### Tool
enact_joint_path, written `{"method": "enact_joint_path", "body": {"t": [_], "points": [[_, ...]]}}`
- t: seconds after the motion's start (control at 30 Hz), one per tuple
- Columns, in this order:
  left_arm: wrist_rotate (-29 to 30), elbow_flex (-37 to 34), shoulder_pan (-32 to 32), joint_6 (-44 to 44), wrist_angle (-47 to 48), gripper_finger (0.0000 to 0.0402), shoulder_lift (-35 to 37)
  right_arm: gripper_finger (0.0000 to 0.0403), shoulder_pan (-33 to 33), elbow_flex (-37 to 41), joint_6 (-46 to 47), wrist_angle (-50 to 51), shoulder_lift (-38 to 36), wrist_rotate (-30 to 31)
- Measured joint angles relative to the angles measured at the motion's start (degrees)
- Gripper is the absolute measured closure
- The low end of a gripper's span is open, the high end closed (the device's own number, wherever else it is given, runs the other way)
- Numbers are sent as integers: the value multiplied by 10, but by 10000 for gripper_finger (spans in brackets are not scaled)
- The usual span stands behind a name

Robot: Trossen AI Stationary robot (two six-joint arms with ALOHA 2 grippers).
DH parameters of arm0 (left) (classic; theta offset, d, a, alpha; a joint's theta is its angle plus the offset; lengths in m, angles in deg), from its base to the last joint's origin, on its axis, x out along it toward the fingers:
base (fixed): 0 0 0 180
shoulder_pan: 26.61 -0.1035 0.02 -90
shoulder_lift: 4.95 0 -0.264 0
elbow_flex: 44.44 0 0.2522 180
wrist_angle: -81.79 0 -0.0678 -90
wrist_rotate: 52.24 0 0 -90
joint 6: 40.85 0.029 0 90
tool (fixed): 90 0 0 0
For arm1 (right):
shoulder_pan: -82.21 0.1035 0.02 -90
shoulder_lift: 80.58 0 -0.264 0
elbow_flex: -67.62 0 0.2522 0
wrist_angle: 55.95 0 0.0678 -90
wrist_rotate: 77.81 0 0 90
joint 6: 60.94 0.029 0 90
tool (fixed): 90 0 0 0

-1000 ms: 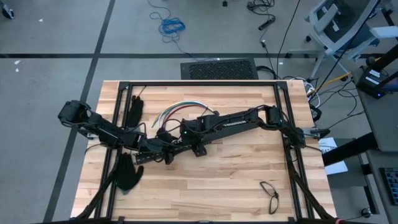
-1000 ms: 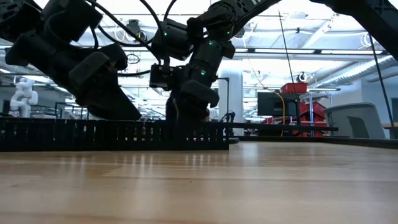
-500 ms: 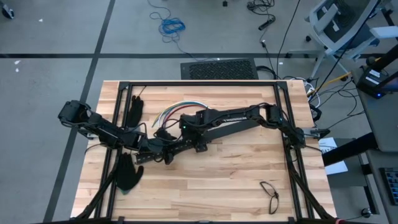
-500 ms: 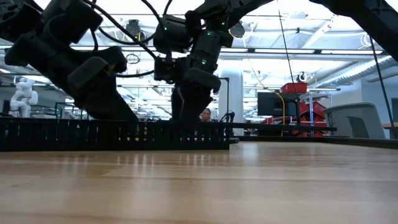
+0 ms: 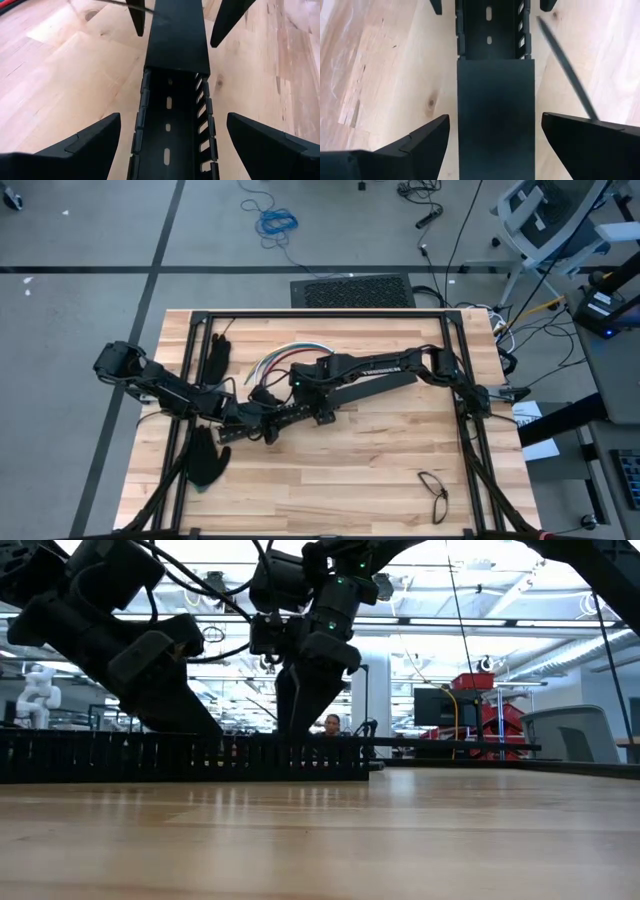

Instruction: Ziptie cables

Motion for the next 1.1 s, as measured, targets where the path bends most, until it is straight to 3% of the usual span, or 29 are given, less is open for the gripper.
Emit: {"method": "enact_joint_path", "body": {"t": [0.23,0.57,1.1], "points": [[0,0,0,0,0,42,0,93,0,0,-6,-1,-1,0],[0,0,0,0,0,42,0,147,-2,0,1,-14,-1,3],[0,0,0,0,0,42,0,140,0,0,-5,-20,-1,-3]]}}
